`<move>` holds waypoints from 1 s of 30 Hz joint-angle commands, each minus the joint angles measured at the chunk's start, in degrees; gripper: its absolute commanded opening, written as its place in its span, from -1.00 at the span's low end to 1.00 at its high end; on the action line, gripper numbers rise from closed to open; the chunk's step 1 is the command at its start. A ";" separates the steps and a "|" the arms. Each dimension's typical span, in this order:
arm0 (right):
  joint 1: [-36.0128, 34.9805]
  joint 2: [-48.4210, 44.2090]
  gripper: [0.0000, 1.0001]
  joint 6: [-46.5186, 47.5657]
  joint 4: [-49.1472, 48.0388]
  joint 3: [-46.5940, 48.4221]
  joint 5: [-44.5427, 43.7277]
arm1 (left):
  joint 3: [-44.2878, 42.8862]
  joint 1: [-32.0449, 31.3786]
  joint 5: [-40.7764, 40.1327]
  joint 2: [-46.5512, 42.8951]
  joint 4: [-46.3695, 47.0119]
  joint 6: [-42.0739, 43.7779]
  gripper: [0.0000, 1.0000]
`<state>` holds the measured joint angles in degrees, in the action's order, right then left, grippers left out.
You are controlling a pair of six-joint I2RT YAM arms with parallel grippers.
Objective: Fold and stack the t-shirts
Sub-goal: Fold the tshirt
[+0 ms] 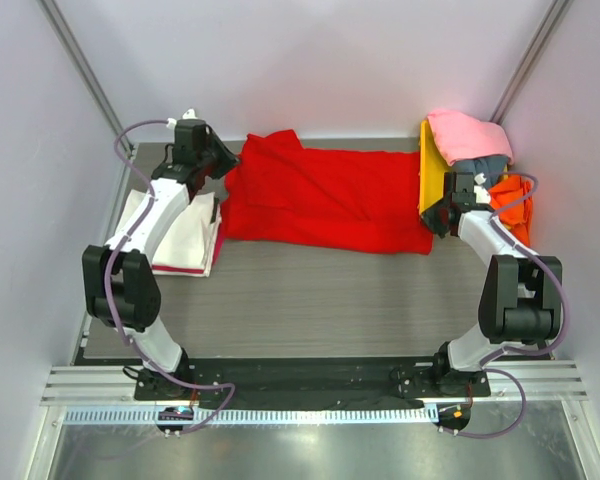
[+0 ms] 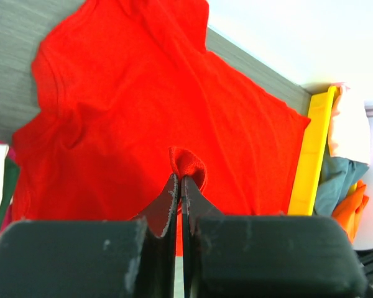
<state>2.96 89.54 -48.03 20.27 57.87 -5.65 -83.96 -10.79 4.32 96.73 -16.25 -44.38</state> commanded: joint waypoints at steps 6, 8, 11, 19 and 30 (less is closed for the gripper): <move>-0.32 -0.07 -0.98 -5.14 -5.77 -1.09 -1.47 | -3.75 2.17 -0.19 2.67 0.52 1.40 -0.99; -0.32 0.81 -0.98 -5.41 -6.03 -0.83 -1.21 | -4.80 2.70 0.08 3.46 0.43 1.40 -1.00; -0.59 1.52 -0.98 -6.02 -6.30 -1.09 -0.85 | -6.73 3.40 1.22 5.13 0.08 1.40 -0.99; -1.11 1.78 -0.98 -7.95 -7.70 -2.05 -1.91 | -11.48 4.11 2.36 9.70 -3.00 2.46 -0.99; -1.38 -0.50 -0.31 -7.43 -9.02 -3.02 -3.93 | -18.95 4.02 6.49 20.60 -4.31 1.49 -0.99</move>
<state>1.93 91.74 -55.51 13.78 55.68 -6.72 -98.85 -7.01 8.82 114.65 -19.81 -43.11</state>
